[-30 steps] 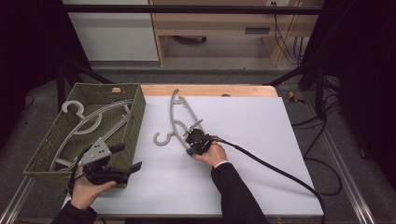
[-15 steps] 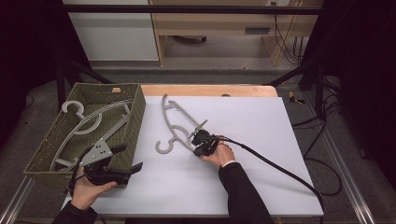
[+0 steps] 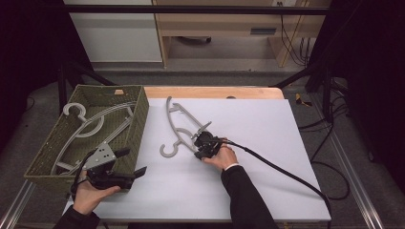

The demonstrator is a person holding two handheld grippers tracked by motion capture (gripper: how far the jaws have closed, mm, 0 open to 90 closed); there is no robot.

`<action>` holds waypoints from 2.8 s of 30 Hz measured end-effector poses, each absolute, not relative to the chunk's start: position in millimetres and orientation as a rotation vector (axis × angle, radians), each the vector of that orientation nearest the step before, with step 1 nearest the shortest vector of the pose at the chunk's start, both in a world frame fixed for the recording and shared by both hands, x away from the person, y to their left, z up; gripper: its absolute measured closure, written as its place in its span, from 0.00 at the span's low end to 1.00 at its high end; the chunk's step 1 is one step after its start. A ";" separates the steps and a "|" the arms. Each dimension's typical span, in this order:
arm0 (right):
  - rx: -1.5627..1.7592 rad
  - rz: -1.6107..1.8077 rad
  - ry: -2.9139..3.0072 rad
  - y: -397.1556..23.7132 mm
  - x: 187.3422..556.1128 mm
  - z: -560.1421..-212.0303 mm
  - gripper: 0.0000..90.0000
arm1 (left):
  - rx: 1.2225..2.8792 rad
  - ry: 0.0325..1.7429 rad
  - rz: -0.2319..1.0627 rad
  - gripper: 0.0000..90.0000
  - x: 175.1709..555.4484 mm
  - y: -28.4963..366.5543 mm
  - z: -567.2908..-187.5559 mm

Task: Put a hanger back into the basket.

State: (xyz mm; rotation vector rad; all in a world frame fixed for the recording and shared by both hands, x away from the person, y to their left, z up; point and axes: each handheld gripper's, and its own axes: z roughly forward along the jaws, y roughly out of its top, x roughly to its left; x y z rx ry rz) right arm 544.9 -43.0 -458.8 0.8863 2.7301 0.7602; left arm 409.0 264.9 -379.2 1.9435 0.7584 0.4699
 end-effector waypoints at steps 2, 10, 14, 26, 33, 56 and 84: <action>0.899 0.757 2.736 -42.4 544.9 -458.4 0.84 | 1.945 0.756 0.471 0.13 408.9 264.5 -379.3; 0.901 0.740 2.757 -43.2 547.2 -457.4 0.91 | 1.948 0.754 0.471 0.13 408.9 264.4 -379.5; 0.907 0.723 2.771 -46.0 546.9 -454.7 0.91 | 1.947 0.756 0.475 0.13 409.1 265.4 -379.1; 0.907 0.861 2.801 -58.1 535.3 -424.2 0.91 | 1.942 0.755 0.501 0.13 407.2 268.9 -375.1; 0.891 0.965 2.807 -76.0 522.9 -399.2 0.92 | 1.935 0.747 0.515 0.13 406.0 272.3 -371.8; 0.800 1.178 2.812 -126.1 481.5 -353.9 0.92 | 2.046 0.646 0.575 0.12 410.2 251.9 -367.5; 0.681 1.309 2.904 -142.8 450.7 -348.5 0.92 | 2.348 0.313 0.608 0.39 451.7 168.0 -381.1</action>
